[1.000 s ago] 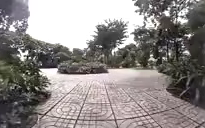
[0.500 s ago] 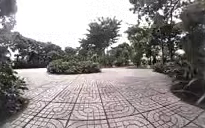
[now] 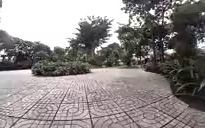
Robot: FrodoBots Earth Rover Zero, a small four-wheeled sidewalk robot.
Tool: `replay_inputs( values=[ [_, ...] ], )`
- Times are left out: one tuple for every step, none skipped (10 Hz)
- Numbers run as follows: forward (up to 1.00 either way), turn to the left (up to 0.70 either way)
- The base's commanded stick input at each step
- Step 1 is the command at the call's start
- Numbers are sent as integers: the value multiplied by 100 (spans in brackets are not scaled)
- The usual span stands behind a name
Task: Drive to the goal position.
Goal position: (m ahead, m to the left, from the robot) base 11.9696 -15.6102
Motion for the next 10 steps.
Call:
replay_inputs(
  values=[
    [100, 0],
    [100, 0],
    [100, 0],
    [100, -19],
    [100, -4],
    [100, 0],
    [100, 0],
    [100, 0],
    [100, 0],
    [100, 0]
  ],
)
